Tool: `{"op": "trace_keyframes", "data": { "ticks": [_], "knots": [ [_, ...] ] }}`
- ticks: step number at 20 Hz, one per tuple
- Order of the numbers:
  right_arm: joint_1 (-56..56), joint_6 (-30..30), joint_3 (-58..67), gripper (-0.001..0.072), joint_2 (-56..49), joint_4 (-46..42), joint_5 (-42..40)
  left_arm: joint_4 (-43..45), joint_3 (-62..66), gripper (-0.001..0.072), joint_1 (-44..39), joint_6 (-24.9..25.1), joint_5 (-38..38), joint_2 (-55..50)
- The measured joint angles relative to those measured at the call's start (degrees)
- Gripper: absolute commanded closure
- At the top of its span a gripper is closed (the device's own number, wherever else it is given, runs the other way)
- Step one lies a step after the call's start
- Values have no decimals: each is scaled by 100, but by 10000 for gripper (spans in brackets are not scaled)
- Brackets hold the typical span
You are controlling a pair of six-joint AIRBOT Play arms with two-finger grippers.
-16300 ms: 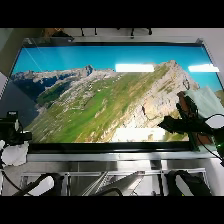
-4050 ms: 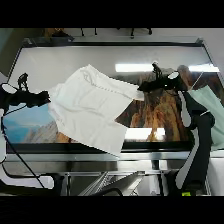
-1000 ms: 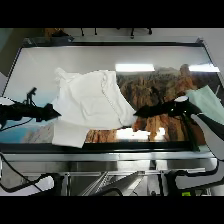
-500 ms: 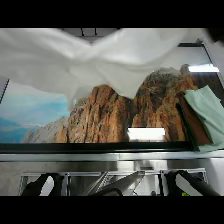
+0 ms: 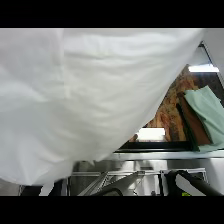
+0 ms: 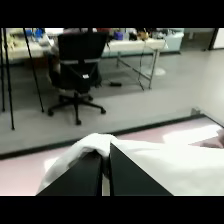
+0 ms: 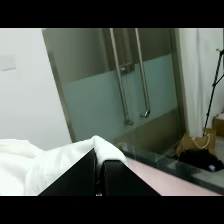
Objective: Fold the shirts.
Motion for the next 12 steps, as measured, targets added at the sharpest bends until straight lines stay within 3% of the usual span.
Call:
{"op": "trace_keyframes", "data": {
  "ticks": [2, 5, 8, 11, 12],
  "knots": [
    [638, -175, -282, 696, -562, -243, -280, 85, -417, 694, -400, 269, 55, -575],
    [1692, -387, -673, 696, -1606, -1134, -1530, 804, -876, 693, -1088, 481, 470, -1821],
    [2339, -483, -826, 696, -2835, -1617, -2983, 1375, -761, 693, -1366, 400, 697, -3348],
    [2559, -516, -826, 686, -3786, -1687, -3751, 1641, -101, 688, -1325, 168, 501, -4780],
    [2583, -531, -817, 660, -4006, -1703, -3897, 1672, 157, 581, -1285, 105, 378, -5154]
  ]
}}
